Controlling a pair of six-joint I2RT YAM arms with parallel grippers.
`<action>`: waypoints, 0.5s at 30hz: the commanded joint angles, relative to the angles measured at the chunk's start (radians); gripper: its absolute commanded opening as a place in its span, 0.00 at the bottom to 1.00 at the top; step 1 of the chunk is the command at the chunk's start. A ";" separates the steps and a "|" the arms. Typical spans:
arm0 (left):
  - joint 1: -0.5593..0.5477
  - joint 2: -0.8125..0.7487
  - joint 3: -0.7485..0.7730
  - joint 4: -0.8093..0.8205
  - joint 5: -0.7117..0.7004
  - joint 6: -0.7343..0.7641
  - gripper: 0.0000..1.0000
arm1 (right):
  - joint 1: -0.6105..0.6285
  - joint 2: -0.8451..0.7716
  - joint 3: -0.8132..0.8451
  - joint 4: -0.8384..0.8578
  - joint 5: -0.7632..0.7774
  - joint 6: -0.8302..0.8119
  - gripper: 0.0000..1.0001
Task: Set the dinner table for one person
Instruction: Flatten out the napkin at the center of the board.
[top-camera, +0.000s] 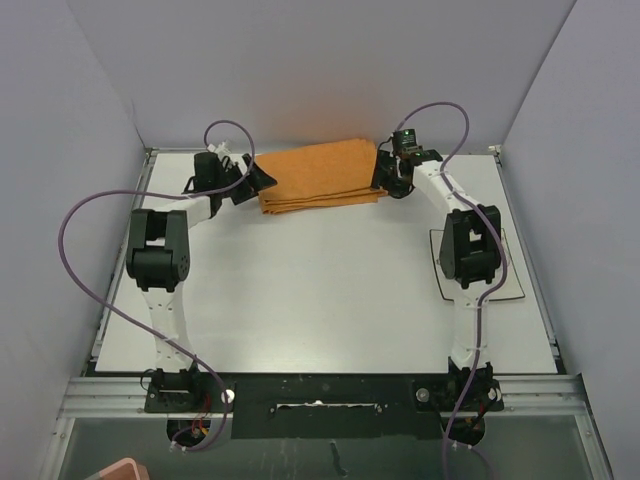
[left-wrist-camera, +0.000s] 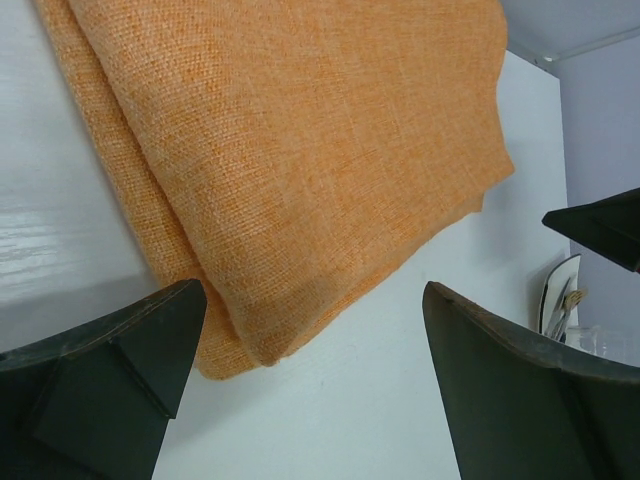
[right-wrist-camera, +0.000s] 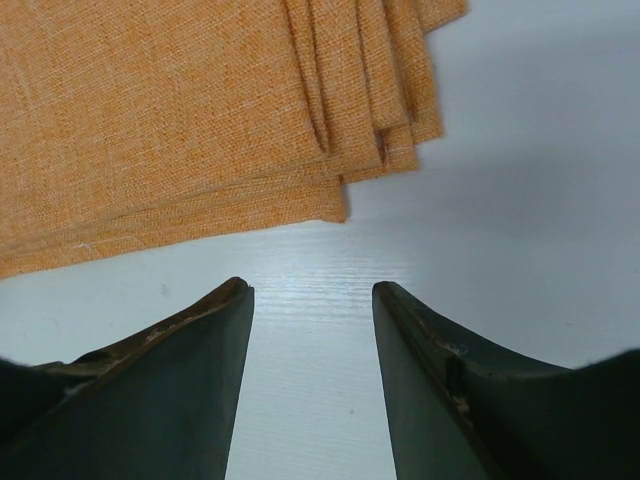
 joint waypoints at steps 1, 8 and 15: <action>-0.002 0.050 0.057 0.064 -0.004 -0.004 0.91 | -0.022 -0.056 -0.010 0.040 0.009 -0.004 0.52; -0.006 0.101 0.093 0.088 -0.006 -0.036 0.91 | -0.033 -0.094 -0.051 0.058 0.005 -0.006 0.52; -0.034 0.153 0.146 0.103 -0.011 -0.062 0.89 | -0.033 -0.130 -0.106 0.074 -0.008 -0.005 0.52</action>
